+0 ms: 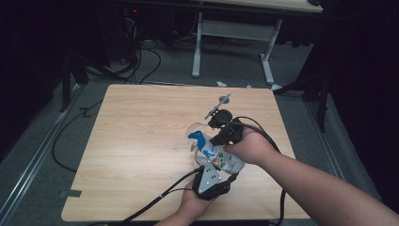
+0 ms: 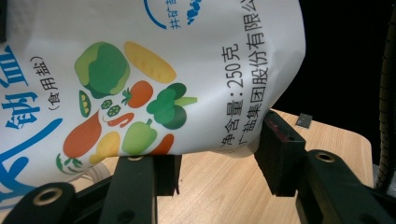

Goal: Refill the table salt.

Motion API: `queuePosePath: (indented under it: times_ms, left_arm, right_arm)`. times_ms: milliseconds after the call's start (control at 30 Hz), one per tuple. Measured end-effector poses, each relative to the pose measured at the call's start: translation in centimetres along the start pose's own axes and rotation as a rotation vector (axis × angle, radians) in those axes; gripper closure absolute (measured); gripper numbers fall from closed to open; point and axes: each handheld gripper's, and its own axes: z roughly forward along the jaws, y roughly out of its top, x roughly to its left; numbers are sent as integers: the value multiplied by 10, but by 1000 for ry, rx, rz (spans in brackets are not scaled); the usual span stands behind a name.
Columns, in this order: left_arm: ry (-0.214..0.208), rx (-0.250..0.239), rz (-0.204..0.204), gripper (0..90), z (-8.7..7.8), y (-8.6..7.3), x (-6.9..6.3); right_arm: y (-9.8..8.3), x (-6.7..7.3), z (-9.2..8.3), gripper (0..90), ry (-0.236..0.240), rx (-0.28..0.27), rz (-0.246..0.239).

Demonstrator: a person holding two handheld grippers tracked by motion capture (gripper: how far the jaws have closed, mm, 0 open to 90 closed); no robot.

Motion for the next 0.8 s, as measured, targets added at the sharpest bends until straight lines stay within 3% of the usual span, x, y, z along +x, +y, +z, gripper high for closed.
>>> queuePosePath:
  times_ms: [800]
  left_arm:
    - [11, -11, -7, 547, -2, 1, -1]
  right_arm:
    - [1, 2, 0, 900, -2, -3, -11]
